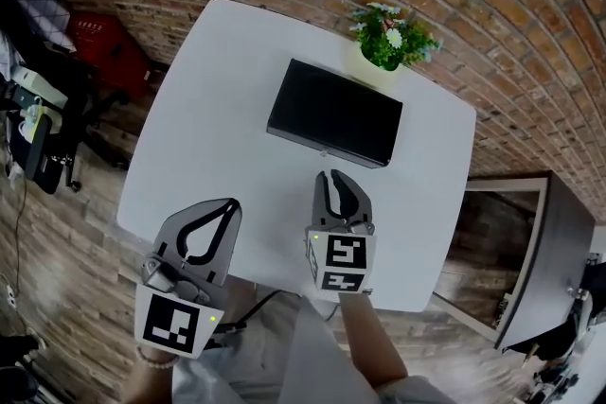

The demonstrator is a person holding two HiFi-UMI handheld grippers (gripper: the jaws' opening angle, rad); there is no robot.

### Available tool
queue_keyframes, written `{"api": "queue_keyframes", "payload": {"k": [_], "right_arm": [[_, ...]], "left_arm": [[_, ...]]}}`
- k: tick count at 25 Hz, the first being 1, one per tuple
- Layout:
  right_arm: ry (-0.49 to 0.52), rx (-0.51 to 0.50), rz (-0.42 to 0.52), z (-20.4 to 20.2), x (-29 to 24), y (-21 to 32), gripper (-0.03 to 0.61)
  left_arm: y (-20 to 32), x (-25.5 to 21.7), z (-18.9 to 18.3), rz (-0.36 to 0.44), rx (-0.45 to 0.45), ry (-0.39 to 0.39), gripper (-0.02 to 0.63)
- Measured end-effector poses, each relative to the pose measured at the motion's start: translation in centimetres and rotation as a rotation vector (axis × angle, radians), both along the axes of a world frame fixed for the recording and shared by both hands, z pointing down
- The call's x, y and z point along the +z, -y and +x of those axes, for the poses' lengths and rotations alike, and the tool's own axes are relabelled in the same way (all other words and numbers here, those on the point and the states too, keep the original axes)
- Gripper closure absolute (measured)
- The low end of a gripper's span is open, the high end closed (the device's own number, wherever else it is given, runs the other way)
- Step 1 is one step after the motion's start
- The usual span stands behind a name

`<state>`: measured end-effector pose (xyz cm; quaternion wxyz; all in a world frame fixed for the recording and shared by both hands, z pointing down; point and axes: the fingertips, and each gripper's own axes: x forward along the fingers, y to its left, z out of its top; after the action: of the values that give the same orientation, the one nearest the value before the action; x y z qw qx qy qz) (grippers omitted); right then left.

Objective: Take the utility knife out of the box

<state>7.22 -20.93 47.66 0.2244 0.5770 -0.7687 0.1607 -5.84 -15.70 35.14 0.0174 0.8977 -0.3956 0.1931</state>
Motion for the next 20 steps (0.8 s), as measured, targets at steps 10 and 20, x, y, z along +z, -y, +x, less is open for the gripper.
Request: {"api": "queue_keyframes", "payload": {"k": [10, 20], "right_arm": [[0.022, 0.094, -0.084, 0.6, 4.6, 2.8, 0.474], [0.046, 0.154, -0.104, 0.7, 6.2, 4.3, 0.476]], "left_arm": [[0.3, 1.5, -1.2, -0.029, -0.016, 0.031, 0.595], [0.3, 2.2, -1.6, -0.048, 0.000, 0.034, 0.597]]}}
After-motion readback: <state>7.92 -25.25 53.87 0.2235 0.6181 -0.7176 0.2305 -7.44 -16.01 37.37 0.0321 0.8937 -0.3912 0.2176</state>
